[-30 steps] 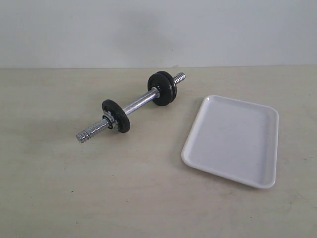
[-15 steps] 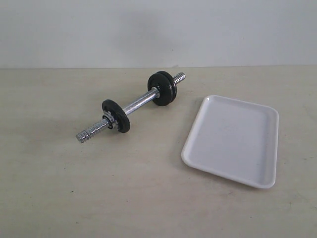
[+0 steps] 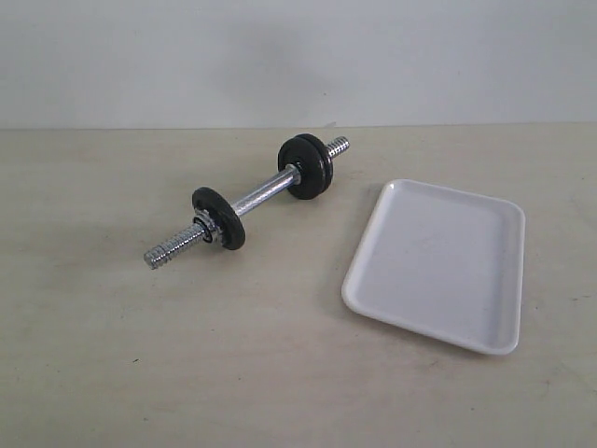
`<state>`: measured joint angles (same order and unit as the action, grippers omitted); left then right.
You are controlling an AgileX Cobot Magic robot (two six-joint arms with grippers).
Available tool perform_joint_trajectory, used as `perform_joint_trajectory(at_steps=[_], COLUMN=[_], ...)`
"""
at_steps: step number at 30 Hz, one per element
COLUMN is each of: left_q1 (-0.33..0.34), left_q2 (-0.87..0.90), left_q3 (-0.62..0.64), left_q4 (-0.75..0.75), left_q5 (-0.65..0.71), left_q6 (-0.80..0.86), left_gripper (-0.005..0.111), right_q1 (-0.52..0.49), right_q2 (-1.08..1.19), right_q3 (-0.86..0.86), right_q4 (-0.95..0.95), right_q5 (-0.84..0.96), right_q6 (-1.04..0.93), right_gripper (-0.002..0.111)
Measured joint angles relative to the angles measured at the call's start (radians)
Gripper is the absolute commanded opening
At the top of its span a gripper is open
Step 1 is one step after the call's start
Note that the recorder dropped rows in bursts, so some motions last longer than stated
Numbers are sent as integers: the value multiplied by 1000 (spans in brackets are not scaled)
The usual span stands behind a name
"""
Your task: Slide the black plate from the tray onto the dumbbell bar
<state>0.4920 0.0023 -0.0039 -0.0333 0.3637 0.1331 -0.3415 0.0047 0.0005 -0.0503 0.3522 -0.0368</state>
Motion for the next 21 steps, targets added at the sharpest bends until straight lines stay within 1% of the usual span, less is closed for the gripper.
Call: perform_joint_trajectory(at_steps=[21], left_q1=[0], left_q2=[0], left_q3=[0], left_q4=[0], left_q5=[0], left_q6=[0], left_gripper=[4], right_q1=[0], right_q2=[0], right_q3=[0], right_q4=[0], right_q5=[0], right_q6=[10], right_gripper=[0])
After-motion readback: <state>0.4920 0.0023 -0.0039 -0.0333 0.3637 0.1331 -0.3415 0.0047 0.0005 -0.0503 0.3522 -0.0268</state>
